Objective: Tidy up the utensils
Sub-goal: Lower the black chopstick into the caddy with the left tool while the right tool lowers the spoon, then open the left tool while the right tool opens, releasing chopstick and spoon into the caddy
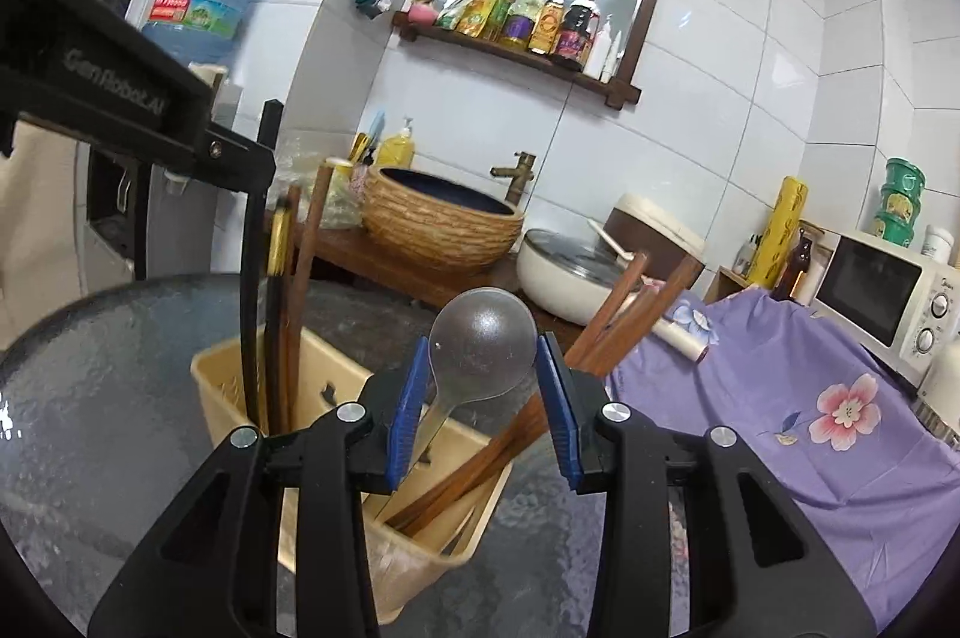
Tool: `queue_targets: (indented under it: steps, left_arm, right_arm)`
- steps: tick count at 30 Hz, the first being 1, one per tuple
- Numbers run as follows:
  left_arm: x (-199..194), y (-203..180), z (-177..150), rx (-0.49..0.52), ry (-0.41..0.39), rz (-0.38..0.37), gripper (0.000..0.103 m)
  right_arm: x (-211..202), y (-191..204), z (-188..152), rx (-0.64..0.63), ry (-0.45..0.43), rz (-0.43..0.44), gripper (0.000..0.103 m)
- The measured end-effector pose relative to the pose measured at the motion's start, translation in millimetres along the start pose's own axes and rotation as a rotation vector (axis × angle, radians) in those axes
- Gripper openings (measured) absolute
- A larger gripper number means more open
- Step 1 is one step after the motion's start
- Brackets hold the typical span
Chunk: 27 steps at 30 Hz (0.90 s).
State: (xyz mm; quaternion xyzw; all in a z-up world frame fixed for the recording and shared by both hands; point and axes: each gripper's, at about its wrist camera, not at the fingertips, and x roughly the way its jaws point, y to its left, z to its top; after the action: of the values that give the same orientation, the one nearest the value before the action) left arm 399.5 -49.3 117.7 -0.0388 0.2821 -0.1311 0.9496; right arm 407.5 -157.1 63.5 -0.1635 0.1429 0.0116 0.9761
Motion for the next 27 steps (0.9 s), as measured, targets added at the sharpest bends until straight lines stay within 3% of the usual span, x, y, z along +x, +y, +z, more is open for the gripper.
queue_targets:
  steps: [10,11,12,13,14,18,21,24,27]
  left_arm:
    - [8.3,-2.4,-20.2,0.019,0.041,-0.015,0.011]
    - [5.6,-3.1,-20.2,0.018,0.039,-0.023,0.021]
    - [3.0,-4.2,-20.1,0.017,0.033,-0.027,0.038]
    - [-3.4,-4.3,-19.5,0.016,0.013,-0.029,0.046]
    - [-10.9,-4.3,-19.4,0.020,-0.012,-0.027,0.053]
    - [-37.5,-5.8,-26.9,0.044,-0.059,-0.033,0.057]
    - [-58.3,-5.6,-46.8,0.053,-0.079,-0.031,0.072]
    - [-65.5,-3.6,-74.3,0.076,-0.042,-0.015,0.072]
    - [-58.8,3.8,-104.9,0.070,0.049,-0.037,0.071]
  right_arm:
    - [-5.1,7.6,-18.9,-0.014,0.021,0.059,0.039]
    - [-8.8,6.8,-19.2,-0.014,0.009,0.055,0.046]
    - [-12.1,5.8,-19.2,-0.011,-0.002,0.052,0.052]
    - [-16.2,4.4,-19.5,-0.004,-0.013,0.052,0.062]
    - [-20.9,2.4,-19.8,0.005,-0.024,0.051,0.063]
    - [-41.2,-6.4,-23.7,0.048,-0.024,0.055,0.063]
    - [-56.6,-9.2,-33.6,0.093,0.053,0.117,0.063]
    - [-66.4,-5.4,-51.0,0.155,0.185,0.198,0.063]
    - [-72.0,4.6,-72.8,0.198,0.321,0.271,0.063]
